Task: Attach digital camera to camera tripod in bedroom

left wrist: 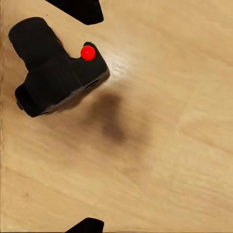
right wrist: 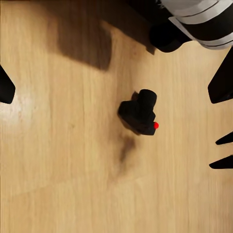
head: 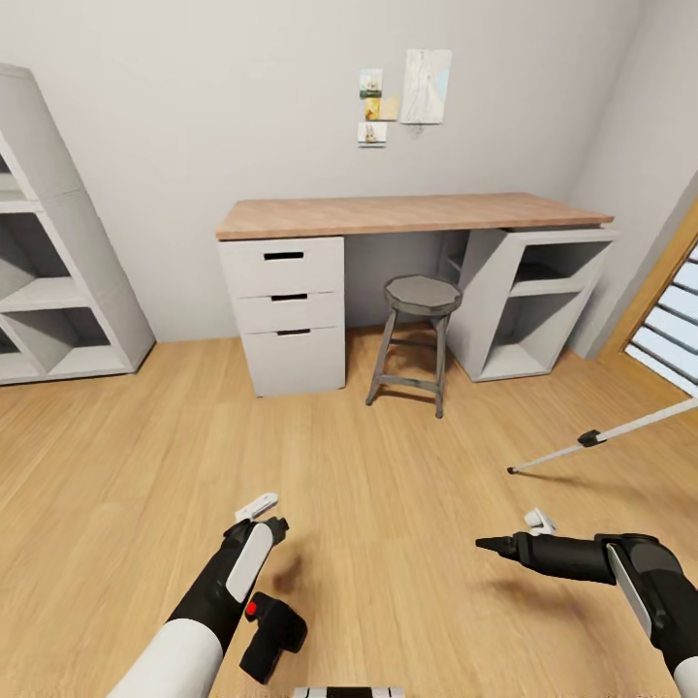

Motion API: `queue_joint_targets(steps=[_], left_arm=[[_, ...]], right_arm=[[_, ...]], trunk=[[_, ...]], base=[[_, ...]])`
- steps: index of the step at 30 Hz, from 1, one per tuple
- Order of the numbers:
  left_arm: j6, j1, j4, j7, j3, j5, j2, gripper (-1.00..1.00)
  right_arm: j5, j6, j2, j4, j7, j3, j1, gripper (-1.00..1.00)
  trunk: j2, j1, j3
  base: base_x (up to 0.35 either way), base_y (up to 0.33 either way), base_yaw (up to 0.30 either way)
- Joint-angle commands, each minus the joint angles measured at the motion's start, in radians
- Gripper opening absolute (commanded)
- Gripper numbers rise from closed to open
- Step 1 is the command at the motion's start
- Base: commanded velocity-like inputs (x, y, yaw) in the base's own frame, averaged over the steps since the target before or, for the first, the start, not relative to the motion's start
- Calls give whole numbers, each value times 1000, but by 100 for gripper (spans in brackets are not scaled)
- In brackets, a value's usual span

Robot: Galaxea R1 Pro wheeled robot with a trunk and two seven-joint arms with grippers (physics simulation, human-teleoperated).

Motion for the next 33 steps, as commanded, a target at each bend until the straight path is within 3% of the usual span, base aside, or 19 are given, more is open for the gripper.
queue_joint_targets(steps=[1,2,5,9,13,21,33], left_arm=[[-1,0,-1,5,1,28,-1,100],[-38,0,5,5,0,113,-1,100],[-70,0,12,6,0,163,-1,100],[-99,0,18,6,-1,205,-1,100],[-109,0,20,6,-14,222,-1,100],[-114,0,20,8,-95,227,-1,100],[-117,0,21,14,-115,233,-1,100]], right_arm=[[-1,8,0,0,3,-1,-1,100],[-1,9,1,0,3,-1,-1,100],[-1,10,1,0,3,0,-1,100],[-1,11,1,0,3,0,-1,100],[-1,11,2,0,3,2,-1,100],[-1,12,2,0,3,3,-1,100],[-1,14,2,0,3,2,-1,100]], trunk=[[-1,0,-5],[-1,1,-9],[-2,2,-20],[-3,4,-36],[-3,6,-51],[-5,9,-82],[-8,15,-129]], base=[[0,0,0],[0,0,0],[0,0,0],[0,0,0],[0,0,0],[0,0,0],[0,0,0]])
